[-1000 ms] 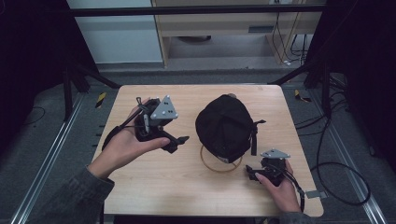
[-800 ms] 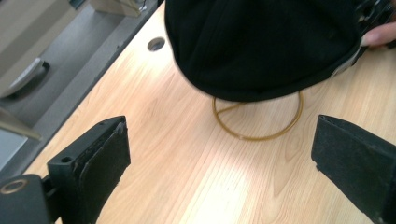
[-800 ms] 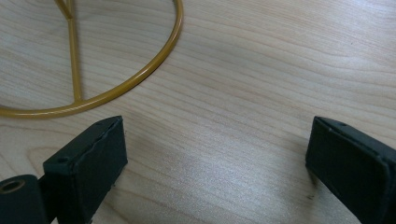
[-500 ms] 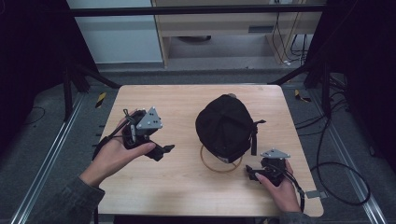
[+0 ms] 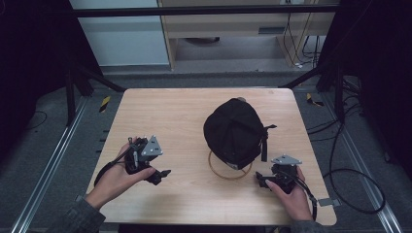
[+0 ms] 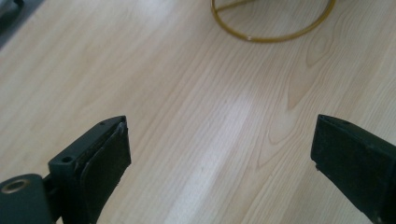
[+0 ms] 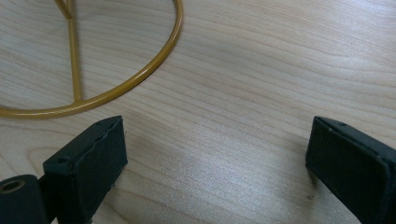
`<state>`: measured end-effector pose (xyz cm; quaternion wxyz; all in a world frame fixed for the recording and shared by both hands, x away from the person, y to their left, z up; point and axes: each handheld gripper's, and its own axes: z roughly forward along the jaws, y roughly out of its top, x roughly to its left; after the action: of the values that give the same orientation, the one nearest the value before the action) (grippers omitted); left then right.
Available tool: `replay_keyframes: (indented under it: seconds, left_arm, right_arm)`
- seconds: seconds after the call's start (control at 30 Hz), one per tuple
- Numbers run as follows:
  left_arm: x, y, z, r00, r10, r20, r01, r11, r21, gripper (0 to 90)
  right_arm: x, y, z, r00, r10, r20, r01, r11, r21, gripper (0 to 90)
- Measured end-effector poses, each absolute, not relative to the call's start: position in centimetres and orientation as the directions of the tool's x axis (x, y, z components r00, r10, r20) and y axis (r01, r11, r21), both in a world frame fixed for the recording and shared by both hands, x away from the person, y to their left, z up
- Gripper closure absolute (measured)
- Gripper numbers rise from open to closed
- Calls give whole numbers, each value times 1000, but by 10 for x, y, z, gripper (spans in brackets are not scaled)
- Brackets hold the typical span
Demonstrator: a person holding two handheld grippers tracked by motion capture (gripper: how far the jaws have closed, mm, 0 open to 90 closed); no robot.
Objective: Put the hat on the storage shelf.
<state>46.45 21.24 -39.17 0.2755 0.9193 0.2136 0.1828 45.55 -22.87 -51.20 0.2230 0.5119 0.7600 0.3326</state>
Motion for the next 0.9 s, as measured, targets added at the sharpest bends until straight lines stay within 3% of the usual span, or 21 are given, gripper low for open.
replay_keyframes:
  seconds: [0.5,0.9]
  left_arm:
    - [467,270,-460,766,635,96,449,-637,627,44]
    - [477,291,-488,723,688,59,514,-593,619,43]
  right_arm:
    - [456,-229,-512,-377,926,1,629,255,734,54]
    - [456,-229,-512,-376,926,1,630,255,734,54]
